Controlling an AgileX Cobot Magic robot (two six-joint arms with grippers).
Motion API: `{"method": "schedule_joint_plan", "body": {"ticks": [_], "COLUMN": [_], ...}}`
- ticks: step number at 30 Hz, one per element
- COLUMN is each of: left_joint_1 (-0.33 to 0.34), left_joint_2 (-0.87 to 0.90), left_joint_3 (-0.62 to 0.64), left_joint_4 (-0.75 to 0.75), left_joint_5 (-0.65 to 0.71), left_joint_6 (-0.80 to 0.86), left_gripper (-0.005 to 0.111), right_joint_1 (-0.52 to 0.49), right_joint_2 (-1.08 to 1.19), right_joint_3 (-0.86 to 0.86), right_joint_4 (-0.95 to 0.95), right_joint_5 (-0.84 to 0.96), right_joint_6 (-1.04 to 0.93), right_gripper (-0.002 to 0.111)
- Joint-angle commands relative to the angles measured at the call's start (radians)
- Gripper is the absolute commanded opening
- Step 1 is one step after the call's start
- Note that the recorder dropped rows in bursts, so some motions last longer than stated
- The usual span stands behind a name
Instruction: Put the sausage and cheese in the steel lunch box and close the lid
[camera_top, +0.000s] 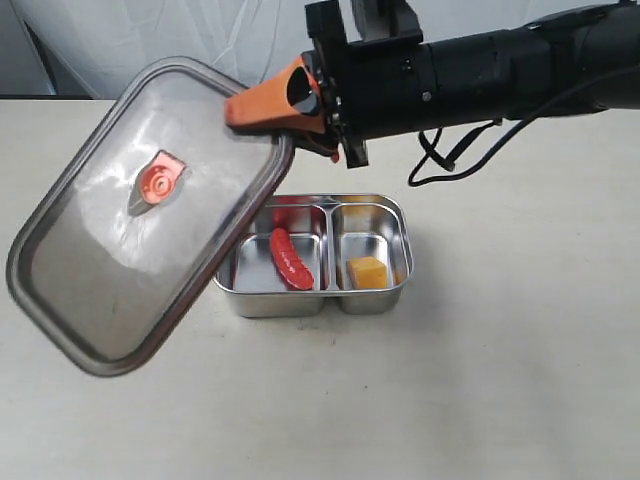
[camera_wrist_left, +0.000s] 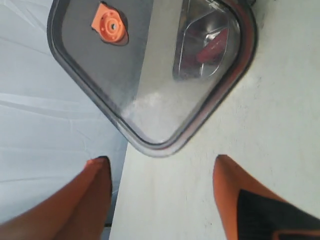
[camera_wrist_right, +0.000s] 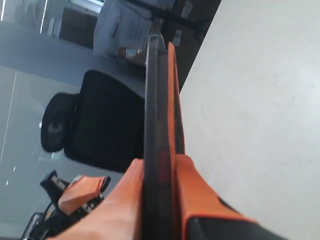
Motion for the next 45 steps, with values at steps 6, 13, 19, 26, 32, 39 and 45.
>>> {"method": "schedule_joint_plan", "body": {"ticks": [6, 13, 19, 26, 32, 39, 45], "left_joint_1": [-0.002, -0.002, -0.002, -0.002, -0.002, -0.002, -0.002], "left_joint_2": [-0.013, -0.013, -0.004, 0.114, 0.301, 0.450, 0.484], "left_joint_3": [0.004, 0.004, 0.016, 0.043, 0.056, 0.056, 0.054], "left_joint_4": [0.040, -0.046, -0.140, -0.527, -0.709, -0.785, -0.894], "left_joint_5": [-0.040, -0.154, -0.233, -0.333, -0.382, -0.422, -0.450], "left_joint_6": [-0.105, -0.200, -0.247, 0.204, 0.536, 0.706, 0.795], "left_gripper": [0.055, 0.055, 0.055, 0.055, 0.055, 0.055, 0.054], "right_joint_1": [-0.096, -0.096, -0.092, -0.032, 0.063, 0.135, 0.175], "right_joint_2": [-0.135, -0.201, -0.249, -0.325, -0.366, -0.380, -0.380], "right_joint_3": [0.226, 0.271, 0.271, 0.256, 0.186, 0.146, 0.146], "right_joint_4": [0.109, 0.109, 0.109, 0.109, 0.109, 0.109, 0.109], "right_joint_5": [-0.324, -0.445, -0.450, -0.469, -0.539, -0.623, -0.630], "right_joint_6": [-0.100, -0.100, -0.015, 0.122, 0.142, 0.193, 0.206], "right_gripper": [0.000, 0.000, 0.000, 0.000, 0.000, 0.000, 0.000]}}
